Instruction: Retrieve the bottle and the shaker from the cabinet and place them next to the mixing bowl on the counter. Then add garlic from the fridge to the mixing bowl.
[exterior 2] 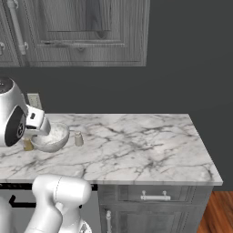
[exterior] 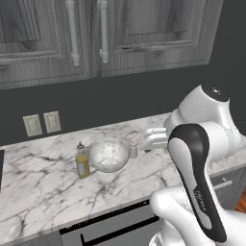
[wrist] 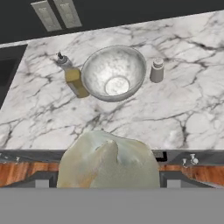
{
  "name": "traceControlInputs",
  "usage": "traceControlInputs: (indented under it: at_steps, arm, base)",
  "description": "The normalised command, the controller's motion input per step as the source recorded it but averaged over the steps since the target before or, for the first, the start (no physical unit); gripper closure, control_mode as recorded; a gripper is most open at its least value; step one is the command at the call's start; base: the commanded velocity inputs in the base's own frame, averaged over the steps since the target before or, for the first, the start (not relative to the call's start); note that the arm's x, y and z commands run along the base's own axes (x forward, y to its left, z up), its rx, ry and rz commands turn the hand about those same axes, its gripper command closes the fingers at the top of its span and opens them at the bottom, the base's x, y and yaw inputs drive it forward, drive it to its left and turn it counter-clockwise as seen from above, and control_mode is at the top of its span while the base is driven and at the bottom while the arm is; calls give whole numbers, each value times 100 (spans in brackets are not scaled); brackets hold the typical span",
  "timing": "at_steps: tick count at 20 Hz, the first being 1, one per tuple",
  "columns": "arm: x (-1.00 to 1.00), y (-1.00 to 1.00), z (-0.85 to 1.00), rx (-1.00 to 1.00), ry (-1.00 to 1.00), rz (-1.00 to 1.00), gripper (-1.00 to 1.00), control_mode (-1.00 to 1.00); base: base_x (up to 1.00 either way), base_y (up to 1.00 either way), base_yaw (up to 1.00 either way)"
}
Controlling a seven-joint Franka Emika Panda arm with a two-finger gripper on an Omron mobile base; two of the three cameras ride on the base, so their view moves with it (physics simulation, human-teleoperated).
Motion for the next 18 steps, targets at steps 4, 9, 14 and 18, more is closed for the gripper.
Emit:
traceControlInputs:
  at_steps: [4, 9, 14, 18]
  arm:
    - [50, 0, -6, -7, -5, 3, 100, -100]
    - [67, 0, 0, -9, 0, 1, 100, -100]
    - [57, 0, 5, -4, 2, 0, 100, -100]
    - [45, 0, 8, 0, 2, 6, 100, -100]
  base:
    - [0, 0, 0]
    - [0, 0, 0]
    - [0, 0, 0]
    - [0, 0, 0]
